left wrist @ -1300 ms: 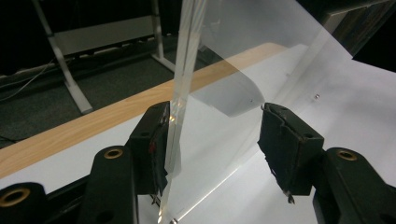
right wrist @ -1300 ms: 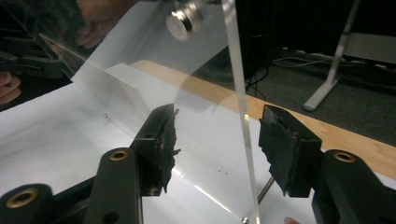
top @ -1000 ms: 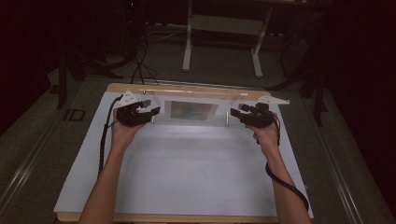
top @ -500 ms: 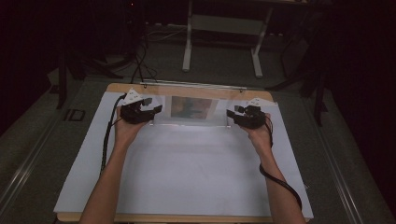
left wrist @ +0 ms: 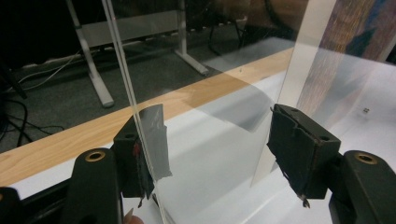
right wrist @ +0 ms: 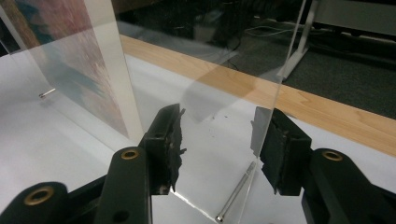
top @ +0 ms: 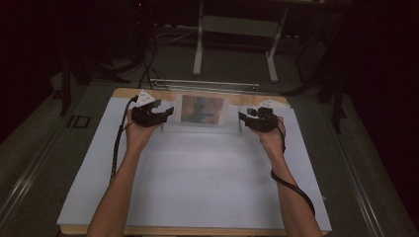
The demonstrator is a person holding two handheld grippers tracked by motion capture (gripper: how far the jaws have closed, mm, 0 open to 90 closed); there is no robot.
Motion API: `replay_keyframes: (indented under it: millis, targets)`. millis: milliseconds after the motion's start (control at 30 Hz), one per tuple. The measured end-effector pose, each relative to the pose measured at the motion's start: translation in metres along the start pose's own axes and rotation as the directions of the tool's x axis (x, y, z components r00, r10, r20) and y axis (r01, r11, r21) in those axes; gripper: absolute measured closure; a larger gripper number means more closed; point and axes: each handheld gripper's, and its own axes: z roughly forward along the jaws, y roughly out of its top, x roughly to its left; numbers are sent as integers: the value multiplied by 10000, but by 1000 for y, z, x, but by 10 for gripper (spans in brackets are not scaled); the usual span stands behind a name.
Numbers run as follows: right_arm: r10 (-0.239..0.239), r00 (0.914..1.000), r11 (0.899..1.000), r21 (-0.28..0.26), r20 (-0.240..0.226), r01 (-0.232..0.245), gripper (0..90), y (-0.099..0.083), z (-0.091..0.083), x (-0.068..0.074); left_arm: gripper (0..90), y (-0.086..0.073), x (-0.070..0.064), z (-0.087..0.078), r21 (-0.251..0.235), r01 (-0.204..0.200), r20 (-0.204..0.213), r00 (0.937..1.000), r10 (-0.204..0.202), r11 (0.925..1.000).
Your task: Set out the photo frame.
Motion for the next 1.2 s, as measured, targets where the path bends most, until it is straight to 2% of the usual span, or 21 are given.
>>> replay_keyframes:
  millis: [100, 433, 567, 767, 867, 1200]
  targets:
    - [44, 10000, 10000, 57, 15, -44, 515, 2, 2, -1, 350, 0, 2, 3, -73, 252, 14, 9997, -252, 9997]
    - [335, 9993, 9992, 218, 136, -338, 508, 7, 11, -6, 345, 5, 8, 11, 158, 595, 15, 9982, -595, 9981]
    - [245, 9997, 9995, 193, 6, -245, 510, 6, 11, -8, 344, 4, 8, 11, 117, 607, 44, 9981, -608, 9981]
    - [244, 9997, 9994, 252, -81, -242, 496, 5, 13, -9, 343, 1, 9, 12, 371, 730, 82, 9973, -733, 9966]
    - [220, 9997, 9990, 387, -111, -215, 481, 3, 15, -8, 335, 0, 11, 13, 477, 955, 205, 9951, -966, 9943]
    - [332, 9994, 9982, 489, 12, -332, 485, 4, 16, -6, 319, 0, 6, 17, 655, 902, 60, 9959, -907, 9938]
